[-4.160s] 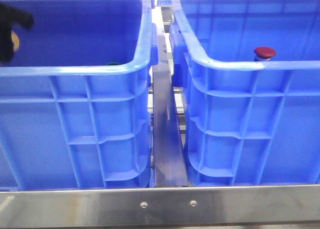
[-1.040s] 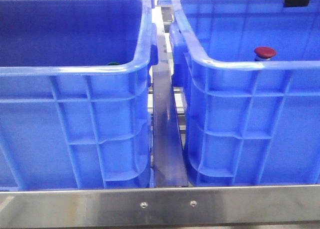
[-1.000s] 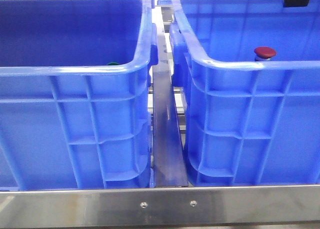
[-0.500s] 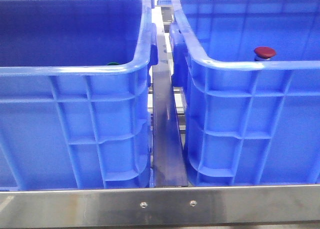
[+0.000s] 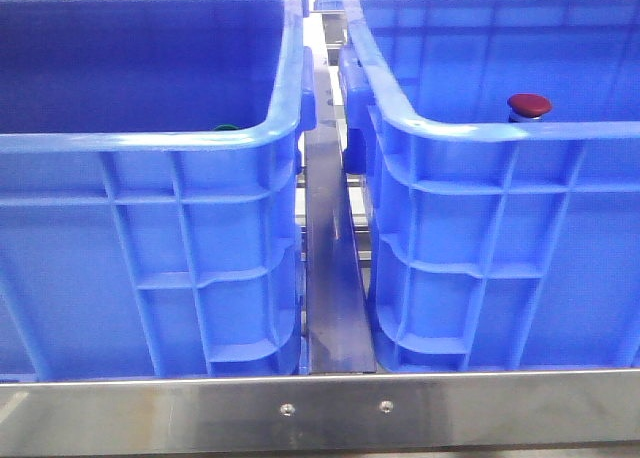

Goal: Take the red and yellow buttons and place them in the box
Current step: 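Lower the yellow button beside the red one with the right gripper and release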

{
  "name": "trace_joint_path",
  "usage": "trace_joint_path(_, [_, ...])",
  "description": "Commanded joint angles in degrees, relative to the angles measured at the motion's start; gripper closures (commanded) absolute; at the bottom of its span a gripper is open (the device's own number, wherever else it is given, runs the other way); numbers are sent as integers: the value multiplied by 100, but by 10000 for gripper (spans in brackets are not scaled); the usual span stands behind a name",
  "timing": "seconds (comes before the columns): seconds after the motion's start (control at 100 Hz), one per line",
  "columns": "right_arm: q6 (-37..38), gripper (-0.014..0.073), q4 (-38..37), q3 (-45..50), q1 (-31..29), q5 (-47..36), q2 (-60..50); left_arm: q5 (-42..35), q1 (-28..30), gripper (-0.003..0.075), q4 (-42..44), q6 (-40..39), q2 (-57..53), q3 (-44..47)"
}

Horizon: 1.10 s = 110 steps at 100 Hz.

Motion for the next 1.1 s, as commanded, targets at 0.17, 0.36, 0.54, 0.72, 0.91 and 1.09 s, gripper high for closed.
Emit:
trace_joint_path(0.17, [-1209, 462, 602, -194, -84, -1469, -151, -452, 1380, 262, 99, -76, -1234, 640])
trace_joint_path(0.36, [-1717, 462, 602, -194, -84, -2440, -97, -452, 1799, 501, 99, -76, -1902, 976])
trace_joint_path(0.54, [-2179, 462, 602, -348, -84, -2525, 481, -465, 1831, 738, 99, -76, -2062, 1024])
trace_joint_path(0.72, [-2545, 462, 602, -879, -178, -2593, 1471, -465, 1831, 739, 99, -76, -2062, 1024])
trace_joint_path(0.91, [-2545, 462, 732, -1443, -564, -2076, 2389, -455, 1831, 739, 48, -76, -2062, 1024])
trace_joint_path(1.09, [-2545, 462, 842, -1718, -876, -1484, 3005, -455, 1831, 739, 37, -76, -2062, 1024])
